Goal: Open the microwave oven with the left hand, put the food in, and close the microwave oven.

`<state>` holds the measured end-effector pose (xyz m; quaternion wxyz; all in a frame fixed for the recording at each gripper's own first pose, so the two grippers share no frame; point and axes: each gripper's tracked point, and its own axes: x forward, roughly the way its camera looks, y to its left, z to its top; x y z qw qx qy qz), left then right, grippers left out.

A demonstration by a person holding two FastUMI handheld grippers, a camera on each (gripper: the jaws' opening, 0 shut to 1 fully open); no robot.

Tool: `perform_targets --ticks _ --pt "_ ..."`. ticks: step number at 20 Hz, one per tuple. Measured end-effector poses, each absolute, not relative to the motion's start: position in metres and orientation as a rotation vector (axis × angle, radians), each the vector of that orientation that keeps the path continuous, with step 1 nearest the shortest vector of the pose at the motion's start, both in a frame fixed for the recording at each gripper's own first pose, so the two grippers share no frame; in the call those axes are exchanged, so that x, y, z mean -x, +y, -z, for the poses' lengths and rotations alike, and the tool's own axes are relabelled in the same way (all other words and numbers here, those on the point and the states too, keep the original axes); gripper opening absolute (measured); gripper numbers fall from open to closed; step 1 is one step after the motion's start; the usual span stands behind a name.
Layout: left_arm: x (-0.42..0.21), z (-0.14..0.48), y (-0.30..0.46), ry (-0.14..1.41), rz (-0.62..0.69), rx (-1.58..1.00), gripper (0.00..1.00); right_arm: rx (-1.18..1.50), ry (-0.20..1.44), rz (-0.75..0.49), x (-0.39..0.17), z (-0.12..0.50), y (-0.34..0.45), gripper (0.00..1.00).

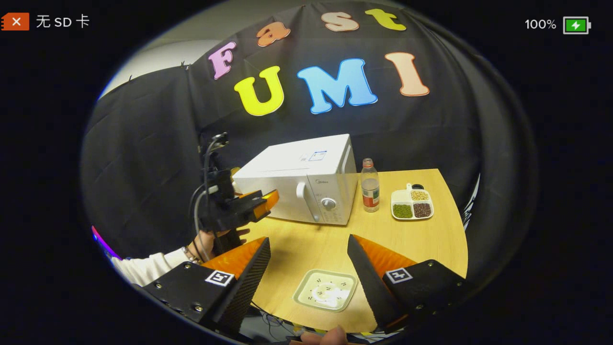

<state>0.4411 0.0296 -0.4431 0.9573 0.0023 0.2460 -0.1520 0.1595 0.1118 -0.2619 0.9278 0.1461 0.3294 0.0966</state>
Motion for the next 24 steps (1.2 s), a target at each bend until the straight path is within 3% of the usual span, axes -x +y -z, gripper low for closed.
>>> perform_targets --ticks 1,3,4,5,6,9,10,13,16,19,20,21,23,24 --pt "-0.419 0.424 0.042 0.48 0.291 0.012 0.83 -0.3 0.655 -0.202 -0.163 0.256 0.114 0.99" --pt "-0.369 0.385 0.072 0.459 0.242 0.04 0.77 -0.298 0.617 -0.211 -0.168 0.245 0.119 0.99" --pt "-0.345 0.365 0.084 0.447 0.217 0.048 0.87 -0.3 0.602 -0.22 -0.17 0.24 0.123 0.99" --pt "-0.322 0.342 0.095 0.427 0.198 0.055 0.77 -0.293 0.584 -0.229 -0.171 0.234 0.126 0.99" --pt "-0.3 0.316 0.106 0.394 0.174 0.063 0.87 -0.279 0.565 -0.223 -0.17 0.226 0.125 0.99" --pt "-0.244 0.233 0.121 0.286 0.159 0.13 0.76 -0.264 0.459 -0.145 -0.166 0.194 0.116 0.99" --pt "-0.228 0.211 0.125 0.259 0.159 0.146 0.81 -0.255 0.435 -0.111 -0.163 0.183 0.113 0.98" --pt "-0.182 0.169 0.14 0.224 0.172 0.134 0.82 -0.186 0.35 -0.073 -0.148 0.147 0.12 0.99" --pt "-0.155 0.141 0.146 0.169 0.2 0.145 0.87 -0.062 0.252 -0.034 -0.125 0.11 0.124 0.99" --pt "-0.134 0.114 0.146 0.155 0.213 0.167 0.75 -0.02 0.216 -0.024 -0.111 0.085 0.132 0.98" --pt "-0.132 0.102 0.146 0.135 0.219 0.157 0.87 -0.018 0.195 -0.005 -0.109 0.075 0.128 0.99" --pt "-0.13 0.096 0.146 0.126 0.219 0.144 0.75 -0.03 0.182 0.013 -0.107 0.069 0.127 0.99" --pt "-0.128 0.09 0.143 0.12 0.22 0.128 0.87 -0.06 0.201 0.003 -0.103 0.067 0.131 0.98" --pt "-0.128 0.084 0.135 0.111 0.233 0.134 0.75 -0.062 0.208 0.008 -0.094 0.068 0.13 0.99"
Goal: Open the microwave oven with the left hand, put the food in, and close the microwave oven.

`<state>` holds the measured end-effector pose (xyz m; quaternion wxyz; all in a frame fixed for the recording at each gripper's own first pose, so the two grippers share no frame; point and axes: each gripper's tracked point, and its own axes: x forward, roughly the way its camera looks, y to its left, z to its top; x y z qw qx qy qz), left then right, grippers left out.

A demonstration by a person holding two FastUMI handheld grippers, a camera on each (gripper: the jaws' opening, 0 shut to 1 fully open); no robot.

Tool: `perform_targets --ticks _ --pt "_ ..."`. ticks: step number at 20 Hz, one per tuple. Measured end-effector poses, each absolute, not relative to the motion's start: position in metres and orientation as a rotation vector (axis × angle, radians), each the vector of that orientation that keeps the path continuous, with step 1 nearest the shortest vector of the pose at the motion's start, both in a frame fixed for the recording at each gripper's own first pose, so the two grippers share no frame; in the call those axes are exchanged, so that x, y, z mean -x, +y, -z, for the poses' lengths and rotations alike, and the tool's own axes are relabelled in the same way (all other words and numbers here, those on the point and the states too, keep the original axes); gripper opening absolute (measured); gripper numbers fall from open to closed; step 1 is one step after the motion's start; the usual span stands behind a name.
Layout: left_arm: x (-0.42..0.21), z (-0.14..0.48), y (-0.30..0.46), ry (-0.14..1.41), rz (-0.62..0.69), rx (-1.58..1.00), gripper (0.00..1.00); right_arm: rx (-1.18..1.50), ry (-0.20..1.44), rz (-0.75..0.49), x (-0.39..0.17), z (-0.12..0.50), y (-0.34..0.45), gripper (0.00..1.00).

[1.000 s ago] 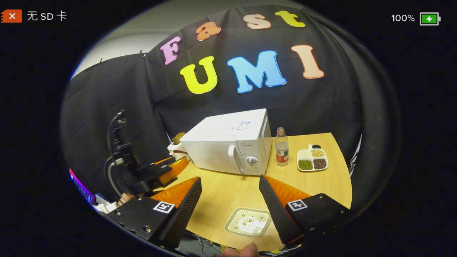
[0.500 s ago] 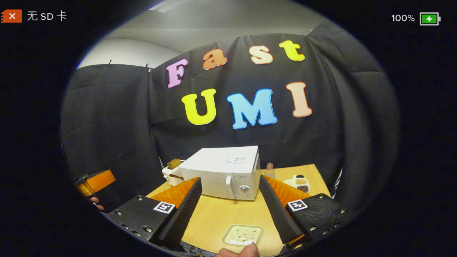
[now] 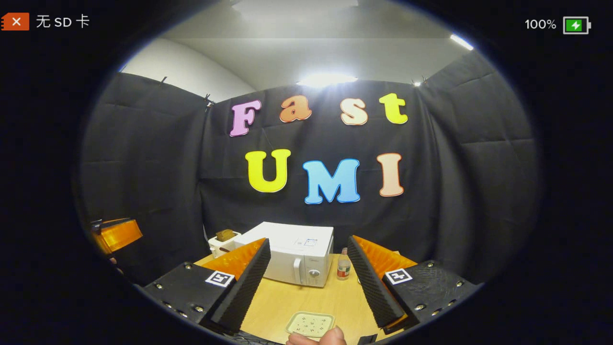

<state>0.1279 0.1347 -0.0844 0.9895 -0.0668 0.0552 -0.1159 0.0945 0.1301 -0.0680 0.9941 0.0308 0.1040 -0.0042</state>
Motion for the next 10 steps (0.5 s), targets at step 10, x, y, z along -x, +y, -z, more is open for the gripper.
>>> perform_targets --ticks 10 --pt "-0.128 0.099 0.112 0.129 0.251 0.11 0.81 -0.066 0.197 0.047 -0.074 0.068 0.104 0.98"
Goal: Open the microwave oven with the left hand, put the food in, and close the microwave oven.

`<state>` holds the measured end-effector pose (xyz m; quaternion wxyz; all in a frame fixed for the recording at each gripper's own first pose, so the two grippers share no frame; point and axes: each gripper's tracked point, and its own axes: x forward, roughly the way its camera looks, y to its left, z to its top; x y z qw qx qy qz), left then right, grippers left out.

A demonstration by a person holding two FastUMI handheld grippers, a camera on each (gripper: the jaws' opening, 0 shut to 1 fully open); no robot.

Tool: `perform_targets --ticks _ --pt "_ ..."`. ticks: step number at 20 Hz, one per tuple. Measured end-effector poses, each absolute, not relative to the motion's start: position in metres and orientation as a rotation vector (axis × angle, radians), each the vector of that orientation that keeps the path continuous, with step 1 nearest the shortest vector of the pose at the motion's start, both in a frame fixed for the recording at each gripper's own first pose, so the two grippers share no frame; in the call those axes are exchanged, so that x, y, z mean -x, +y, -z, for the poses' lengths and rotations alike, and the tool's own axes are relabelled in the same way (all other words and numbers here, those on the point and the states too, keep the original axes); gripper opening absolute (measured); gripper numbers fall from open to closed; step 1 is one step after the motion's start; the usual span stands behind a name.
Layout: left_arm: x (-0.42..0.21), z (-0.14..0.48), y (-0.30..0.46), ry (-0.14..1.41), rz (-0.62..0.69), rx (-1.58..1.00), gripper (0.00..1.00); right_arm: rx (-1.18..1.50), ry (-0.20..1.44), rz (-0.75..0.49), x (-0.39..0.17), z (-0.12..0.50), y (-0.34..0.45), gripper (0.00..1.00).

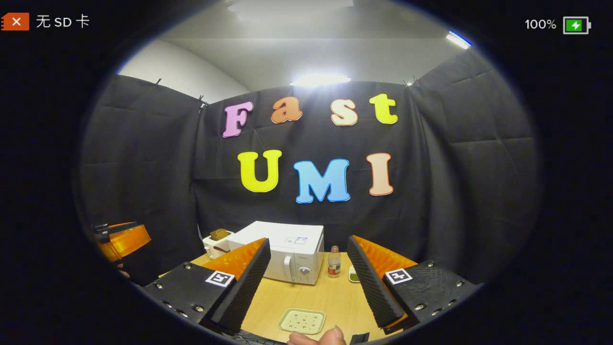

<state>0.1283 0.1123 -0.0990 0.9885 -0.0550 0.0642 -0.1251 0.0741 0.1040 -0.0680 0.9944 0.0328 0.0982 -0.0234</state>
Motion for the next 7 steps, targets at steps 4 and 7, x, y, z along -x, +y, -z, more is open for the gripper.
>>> perform_targets --ticks 4,7 --pt "-0.1271 0.0966 0.1121 0.121 0.247 0.124 0.81 -0.053 0.19 0.042 -0.074 0.0663 0.1041 0.98" --pt "-0.1277 0.0963 0.1154 0.119 0.238 0.118 0.81 -0.053 0.193 0.031 -0.0734 0.0673 0.1074 0.98"
